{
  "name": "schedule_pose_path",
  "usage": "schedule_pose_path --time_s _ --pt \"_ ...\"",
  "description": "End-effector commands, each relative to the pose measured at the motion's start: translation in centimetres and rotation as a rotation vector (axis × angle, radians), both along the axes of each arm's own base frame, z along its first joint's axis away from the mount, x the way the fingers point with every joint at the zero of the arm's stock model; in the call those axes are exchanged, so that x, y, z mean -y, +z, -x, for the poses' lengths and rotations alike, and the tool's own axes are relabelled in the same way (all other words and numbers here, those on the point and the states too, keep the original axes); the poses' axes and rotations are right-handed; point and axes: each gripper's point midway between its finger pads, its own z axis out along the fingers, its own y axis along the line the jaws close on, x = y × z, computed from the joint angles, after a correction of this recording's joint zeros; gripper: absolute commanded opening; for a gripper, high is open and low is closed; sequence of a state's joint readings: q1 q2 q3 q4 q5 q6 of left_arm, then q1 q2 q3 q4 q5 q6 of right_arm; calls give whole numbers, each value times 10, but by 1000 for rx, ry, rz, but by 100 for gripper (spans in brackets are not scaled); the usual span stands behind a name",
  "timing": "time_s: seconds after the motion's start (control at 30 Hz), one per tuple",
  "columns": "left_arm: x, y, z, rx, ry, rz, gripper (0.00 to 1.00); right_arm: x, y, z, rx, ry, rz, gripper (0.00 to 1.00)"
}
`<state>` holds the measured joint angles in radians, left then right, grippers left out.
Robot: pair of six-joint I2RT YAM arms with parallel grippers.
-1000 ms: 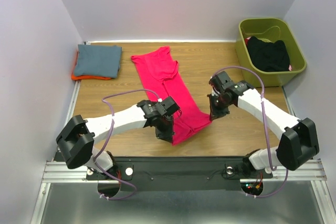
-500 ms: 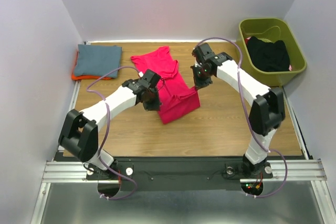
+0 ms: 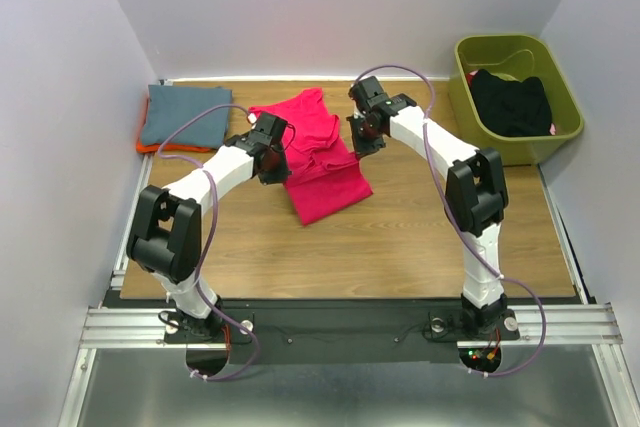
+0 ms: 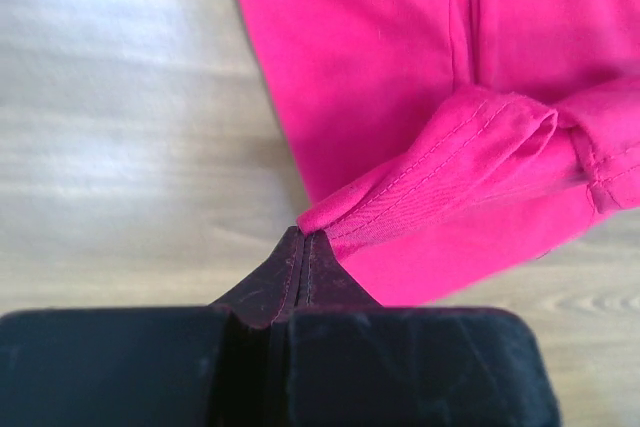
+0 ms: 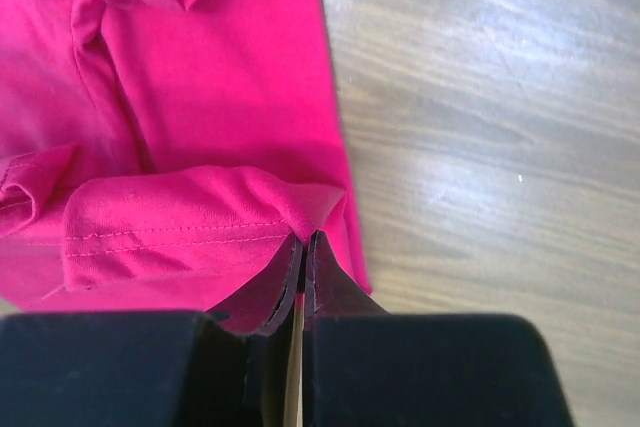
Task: Fold and stack the t-shirts
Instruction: Fold the tshirt
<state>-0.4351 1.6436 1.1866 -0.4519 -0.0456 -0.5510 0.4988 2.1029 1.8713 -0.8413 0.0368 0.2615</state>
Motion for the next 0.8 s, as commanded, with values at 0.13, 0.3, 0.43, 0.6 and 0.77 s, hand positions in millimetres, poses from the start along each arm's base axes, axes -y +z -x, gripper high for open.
schedule_pose_path --time_s 0.13,0.3,0.43,0.6,0.77 --pt "-6 2 -30 82 -17 -34 0 -9 23 -47 174 -20 -28 1" --pt "-9 -6 -37 85 0 -42 0 -12 21 -54 186 -18 -31 1" --pt "-13 -10 -35 85 33 -39 0 -15 19 -57 191 -19 -42 1" --pt "-18 -15 -36 95 66 -42 0 -15 9 -61 187 -27 -29 1" --pt "-22 -26 -36 116 80 -43 0 -15 -1 -67 198 -36 -23 1"
